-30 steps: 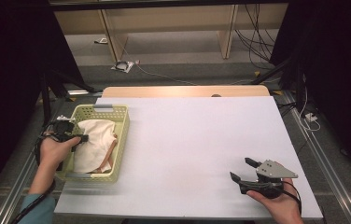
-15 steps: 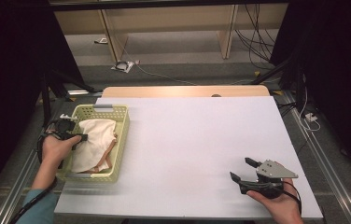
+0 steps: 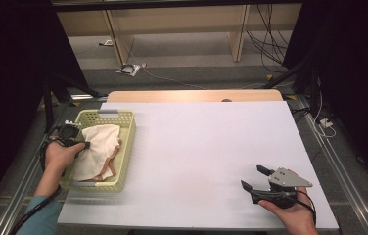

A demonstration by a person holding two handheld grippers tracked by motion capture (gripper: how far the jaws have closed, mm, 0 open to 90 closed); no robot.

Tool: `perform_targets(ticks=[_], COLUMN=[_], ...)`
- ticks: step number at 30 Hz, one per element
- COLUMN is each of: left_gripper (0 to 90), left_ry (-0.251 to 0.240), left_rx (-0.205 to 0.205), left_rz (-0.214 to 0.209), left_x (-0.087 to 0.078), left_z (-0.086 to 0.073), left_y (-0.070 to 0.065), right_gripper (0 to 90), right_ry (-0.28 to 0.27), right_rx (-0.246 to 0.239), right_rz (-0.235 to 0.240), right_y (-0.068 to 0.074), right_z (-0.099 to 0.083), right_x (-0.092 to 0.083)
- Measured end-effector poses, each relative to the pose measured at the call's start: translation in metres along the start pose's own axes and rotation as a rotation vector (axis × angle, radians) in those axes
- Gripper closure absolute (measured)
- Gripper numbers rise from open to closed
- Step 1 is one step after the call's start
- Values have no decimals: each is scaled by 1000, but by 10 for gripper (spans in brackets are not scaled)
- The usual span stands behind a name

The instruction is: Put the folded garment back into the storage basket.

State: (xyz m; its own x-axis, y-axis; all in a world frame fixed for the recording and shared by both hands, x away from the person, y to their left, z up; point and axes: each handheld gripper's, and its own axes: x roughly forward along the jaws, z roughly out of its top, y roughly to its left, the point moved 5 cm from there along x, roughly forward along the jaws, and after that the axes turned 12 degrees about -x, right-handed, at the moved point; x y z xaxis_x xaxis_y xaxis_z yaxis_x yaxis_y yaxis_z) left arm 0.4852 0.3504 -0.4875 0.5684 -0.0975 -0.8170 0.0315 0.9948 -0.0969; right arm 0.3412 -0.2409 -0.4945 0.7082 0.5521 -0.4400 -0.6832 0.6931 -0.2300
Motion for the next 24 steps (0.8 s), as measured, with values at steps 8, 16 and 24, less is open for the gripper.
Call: perform_targets(ticks=[8,16,24], left_gripper=[828,828,827], left_ry=[5,6,-1], left_rx=[14,20,15], left_rz=[23,39,48], left_x=[4,9,13], left_z=[2,3,6], left_y=[1,0,0], right_gripper=[237,238,237], right_ry=[0,1,0], right_rx=[0,0,0], right_rz=[0,1,2], right_y=[0,0,1], right_z=[0,0,0], right_x=[0,0,0])
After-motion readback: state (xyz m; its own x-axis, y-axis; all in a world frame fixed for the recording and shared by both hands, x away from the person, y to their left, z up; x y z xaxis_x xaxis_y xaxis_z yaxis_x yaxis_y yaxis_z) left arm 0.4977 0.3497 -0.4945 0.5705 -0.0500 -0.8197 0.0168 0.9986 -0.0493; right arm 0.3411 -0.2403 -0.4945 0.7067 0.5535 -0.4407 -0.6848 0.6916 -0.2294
